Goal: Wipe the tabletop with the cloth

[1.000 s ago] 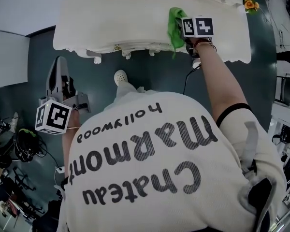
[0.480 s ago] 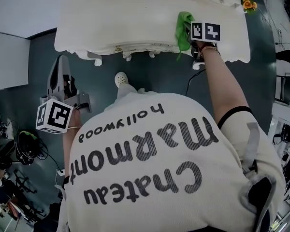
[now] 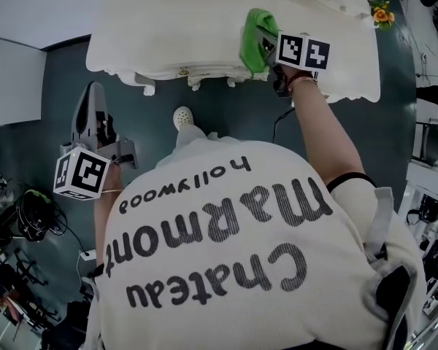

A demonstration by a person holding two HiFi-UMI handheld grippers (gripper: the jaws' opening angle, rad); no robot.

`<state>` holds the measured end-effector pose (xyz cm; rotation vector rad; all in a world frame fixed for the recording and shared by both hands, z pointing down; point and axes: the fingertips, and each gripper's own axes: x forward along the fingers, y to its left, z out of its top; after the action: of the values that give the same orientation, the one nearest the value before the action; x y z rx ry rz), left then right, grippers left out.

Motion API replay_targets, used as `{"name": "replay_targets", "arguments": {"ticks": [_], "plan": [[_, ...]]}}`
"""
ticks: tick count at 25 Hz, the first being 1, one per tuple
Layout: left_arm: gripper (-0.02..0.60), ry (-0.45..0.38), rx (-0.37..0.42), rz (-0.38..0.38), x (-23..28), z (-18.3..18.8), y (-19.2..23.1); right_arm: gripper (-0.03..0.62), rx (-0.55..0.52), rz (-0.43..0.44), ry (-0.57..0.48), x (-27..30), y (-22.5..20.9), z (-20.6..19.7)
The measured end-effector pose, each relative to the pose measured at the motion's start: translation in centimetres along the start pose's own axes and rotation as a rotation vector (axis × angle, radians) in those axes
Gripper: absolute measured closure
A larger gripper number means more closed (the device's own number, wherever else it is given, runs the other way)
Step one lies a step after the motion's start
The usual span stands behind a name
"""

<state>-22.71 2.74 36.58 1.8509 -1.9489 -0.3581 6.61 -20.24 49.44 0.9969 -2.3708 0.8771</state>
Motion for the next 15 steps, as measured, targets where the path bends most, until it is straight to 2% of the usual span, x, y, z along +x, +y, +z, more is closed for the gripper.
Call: {"name": "replay_targets", "arguments": {"ticks": [3,5,10,15], "plan": [[0.574,-0.007,-0.007,0.011,-0.1,0.1,0.3,0.499,-0.018,0.111,-0.013,1.9,5.4,0.1],[0.574,-0.015,-0.011,0.024,-0.4,0.2,0.7,0.499,-0.079,0.156,-0.001,3.1,8.6,-0.5],[0.574,-0.020,-0.020,0.068,-1.8,-0.1,2.2,0.499,-0.418,0.110,0.056,6.2,13.1,-2.8],[0.574,-0.047,-0.055,0.121,-3.4,0.3,4.0,0.499,-0.613,0.122,0.170,8.7,15.0,-5.6]]}}
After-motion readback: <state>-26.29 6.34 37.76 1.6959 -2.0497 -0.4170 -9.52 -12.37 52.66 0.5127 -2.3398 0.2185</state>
